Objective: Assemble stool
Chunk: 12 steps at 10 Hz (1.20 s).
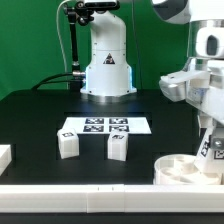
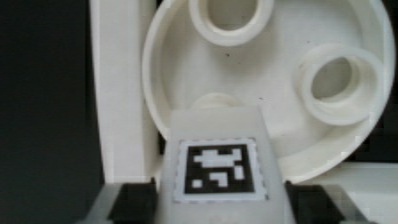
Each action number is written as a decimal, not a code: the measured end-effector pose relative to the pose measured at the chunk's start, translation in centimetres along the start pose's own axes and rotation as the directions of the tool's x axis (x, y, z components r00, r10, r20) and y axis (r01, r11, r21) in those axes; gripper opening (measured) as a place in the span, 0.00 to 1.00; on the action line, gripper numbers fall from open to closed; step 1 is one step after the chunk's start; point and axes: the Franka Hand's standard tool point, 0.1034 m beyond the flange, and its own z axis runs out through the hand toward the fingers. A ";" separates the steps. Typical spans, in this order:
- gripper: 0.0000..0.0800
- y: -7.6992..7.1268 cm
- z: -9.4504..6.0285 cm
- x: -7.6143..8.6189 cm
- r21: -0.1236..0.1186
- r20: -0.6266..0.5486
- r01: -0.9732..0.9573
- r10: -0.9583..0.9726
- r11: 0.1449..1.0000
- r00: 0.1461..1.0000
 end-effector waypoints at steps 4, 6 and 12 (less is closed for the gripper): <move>0.43 0.2 0.1 -0.2 0.019 -0.017 -0.301 0.301 0.953 0.953; 0.43 0.2 0.1 -0.2 0.021 -0.016 -0.415 0.416 0.909 0.909; 0.43 0.2 0.2 -0.3 0.062 -0.043 -0.831 0.833 0.553 0.551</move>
Offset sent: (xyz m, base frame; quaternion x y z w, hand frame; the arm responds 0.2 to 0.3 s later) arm 0.0003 0.0019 -0.0005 -0.0185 0.0305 0.1385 0.9897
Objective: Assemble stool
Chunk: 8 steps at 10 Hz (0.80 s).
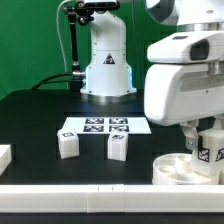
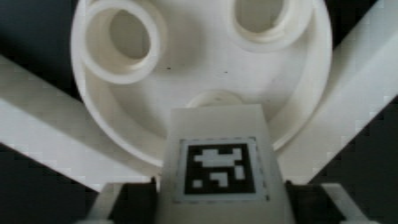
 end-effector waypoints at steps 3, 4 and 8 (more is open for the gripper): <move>0.43 -0.4 0.1 0.3 0.015 -0.027 -0.301 0.301 0.954 0.953; 0.43 -0.5 0.1 0.3 0.016 -0.027 -0.369 0.369 0.929 0.929; 0.43 -0.5 0.2 0.2 0.036 -0.010 -0.715 0.716 0.698 0.699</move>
Offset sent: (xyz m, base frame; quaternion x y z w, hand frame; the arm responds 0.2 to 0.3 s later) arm -0.0091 0.0089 -0.0019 -0.0087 0.0018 0.2046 0.9788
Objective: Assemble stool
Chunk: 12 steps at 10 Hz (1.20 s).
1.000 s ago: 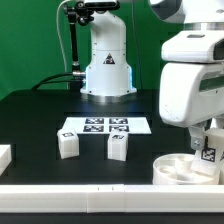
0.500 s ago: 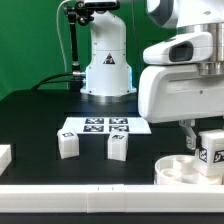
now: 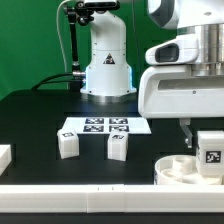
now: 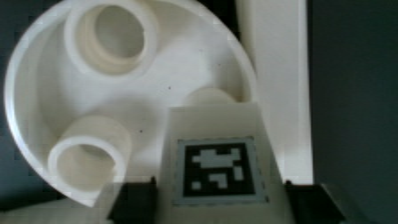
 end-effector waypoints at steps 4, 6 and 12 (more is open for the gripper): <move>0.43 -0.2 0.1 -0.3 0.004 0.011 -0.325 0.325 0.946 0.946; 0.43 -0.3 0.1 -0.4 0.010 0.021 -0.446 0.446 0.895 0.895; 0.43 -0.6 0.2 -0.5 0.014 0.064 -0.778 0.776 0.628 0.627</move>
Offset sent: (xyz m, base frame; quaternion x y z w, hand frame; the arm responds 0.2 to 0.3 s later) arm -0.0029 0.0099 -0.0009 0.0036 -0.0052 0.2501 0.9682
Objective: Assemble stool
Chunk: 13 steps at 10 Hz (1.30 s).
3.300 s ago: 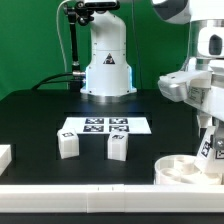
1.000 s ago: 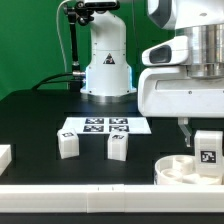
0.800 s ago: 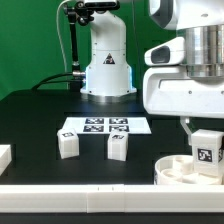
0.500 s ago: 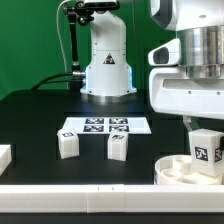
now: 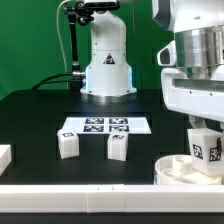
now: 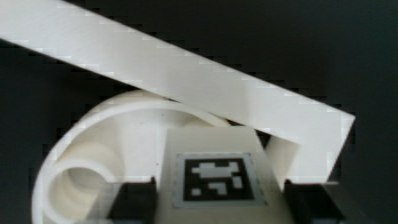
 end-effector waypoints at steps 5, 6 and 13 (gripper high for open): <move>0.55 -0.1 -0.1 -0.1 -0.018 0.026 -0.034 0.035 0.999 0.999; 0.71 -0.1 -0.6 -0.3 -0.030 0.038 0.034 -0.033 0.999 0.999; 0.81 -1.0 -2.8 0.1 0.007 0.041 0.516 -0.516 0.857 0.856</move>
Offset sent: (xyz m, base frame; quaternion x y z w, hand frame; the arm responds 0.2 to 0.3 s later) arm 0.0000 0.0000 0.0000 0.0000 0.0000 0.0000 1.0000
